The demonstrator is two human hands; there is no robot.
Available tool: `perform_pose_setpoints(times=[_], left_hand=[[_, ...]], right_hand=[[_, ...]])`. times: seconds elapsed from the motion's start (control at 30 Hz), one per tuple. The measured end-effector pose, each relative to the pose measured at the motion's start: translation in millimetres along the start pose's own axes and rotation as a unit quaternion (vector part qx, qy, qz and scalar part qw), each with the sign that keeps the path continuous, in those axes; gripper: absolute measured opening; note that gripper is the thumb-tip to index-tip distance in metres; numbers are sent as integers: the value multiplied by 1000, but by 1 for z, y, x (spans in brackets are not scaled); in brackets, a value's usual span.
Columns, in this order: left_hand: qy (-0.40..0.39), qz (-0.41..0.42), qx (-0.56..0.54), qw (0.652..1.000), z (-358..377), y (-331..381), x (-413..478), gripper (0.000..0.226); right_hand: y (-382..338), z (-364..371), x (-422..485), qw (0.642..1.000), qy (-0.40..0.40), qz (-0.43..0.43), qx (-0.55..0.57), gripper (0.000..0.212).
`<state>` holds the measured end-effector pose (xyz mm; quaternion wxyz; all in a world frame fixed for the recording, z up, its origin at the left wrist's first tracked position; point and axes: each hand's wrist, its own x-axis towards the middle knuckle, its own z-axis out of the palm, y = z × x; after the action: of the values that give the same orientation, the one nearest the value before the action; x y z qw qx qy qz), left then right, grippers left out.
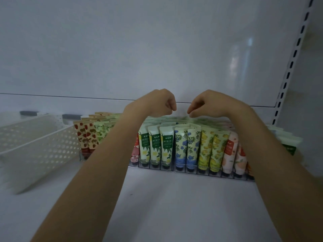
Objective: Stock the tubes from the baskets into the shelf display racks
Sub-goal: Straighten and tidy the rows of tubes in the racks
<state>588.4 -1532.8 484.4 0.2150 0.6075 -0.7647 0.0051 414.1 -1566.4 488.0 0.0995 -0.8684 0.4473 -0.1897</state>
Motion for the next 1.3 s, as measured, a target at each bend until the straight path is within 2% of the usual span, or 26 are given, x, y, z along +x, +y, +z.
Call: perform_pose_setpoints(times=[0.1, 0.3, 0.53, 0.73, 0.97, 1.17, 1.3], left_hand=[[-40, -40, 11, 998, -2, 4, 8, 9], [-53, -67, 38, 996, 11, -6, 14, 27], [-47, -29, 18, 998, 15, -12, 16, 18], [-63, -3, -5, 998, 14, -10, 15, 7], [-41, -15, -10, 999, 24, -14, 18, 9], [16, 10, -23, 1000, 27, -14, 25, 17], [31, 35, -27, 999, 33, -10, 31, 23]], right_hand=[[0, 12, 2, 1000, 20, -1, 23, 8], [-3, 30, 13, 999, 34, 0, -3, 15], [-3, 39, 19, 1000, 12, 13, 2, 18], [-1, 32, 18, 999, 47, -4, 6, 18], [1, 39, 17, 999, 12, -14, 33, 21], [20, 20, 17, 992, 121, 25, 26, 20], [26, 23, 15, 992, 124, 34, 0, 16]])
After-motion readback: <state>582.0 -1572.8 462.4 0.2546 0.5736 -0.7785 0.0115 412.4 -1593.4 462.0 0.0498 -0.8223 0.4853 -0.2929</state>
